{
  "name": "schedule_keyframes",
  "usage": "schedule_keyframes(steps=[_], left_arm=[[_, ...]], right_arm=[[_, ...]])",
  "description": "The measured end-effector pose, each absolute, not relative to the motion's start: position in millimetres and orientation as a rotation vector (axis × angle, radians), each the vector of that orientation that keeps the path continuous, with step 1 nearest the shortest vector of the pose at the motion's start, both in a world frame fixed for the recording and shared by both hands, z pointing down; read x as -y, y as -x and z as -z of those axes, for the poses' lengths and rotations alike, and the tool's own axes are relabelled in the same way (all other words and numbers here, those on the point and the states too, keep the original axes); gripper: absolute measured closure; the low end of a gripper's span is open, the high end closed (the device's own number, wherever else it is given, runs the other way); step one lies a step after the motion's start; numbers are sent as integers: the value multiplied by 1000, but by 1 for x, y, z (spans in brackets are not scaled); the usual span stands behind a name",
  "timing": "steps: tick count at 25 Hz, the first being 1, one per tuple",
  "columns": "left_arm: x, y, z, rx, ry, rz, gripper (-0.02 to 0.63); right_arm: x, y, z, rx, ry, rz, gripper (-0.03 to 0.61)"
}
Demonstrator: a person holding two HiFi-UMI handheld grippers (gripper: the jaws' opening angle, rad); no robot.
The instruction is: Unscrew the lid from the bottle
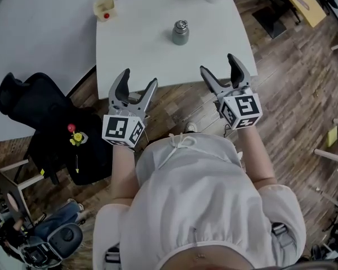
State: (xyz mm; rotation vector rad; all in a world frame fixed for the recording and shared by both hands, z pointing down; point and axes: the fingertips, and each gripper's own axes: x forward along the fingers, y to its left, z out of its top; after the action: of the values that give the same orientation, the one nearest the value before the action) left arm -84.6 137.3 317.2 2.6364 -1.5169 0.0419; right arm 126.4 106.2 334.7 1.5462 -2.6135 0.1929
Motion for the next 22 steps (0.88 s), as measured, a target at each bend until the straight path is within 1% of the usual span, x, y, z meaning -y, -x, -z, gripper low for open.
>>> schedule_keyframes(steps=[8, 22], left_arm=[[-67, 59, -344, 1487, -2604, -139, 253], [55, 17, -436, 1088, -2776, -266, 235]], right_arm=[[-32, -126, -363, 2572, -1362, -249, 186], [72, -87, -426, 2424, -1018, -392, 186]])
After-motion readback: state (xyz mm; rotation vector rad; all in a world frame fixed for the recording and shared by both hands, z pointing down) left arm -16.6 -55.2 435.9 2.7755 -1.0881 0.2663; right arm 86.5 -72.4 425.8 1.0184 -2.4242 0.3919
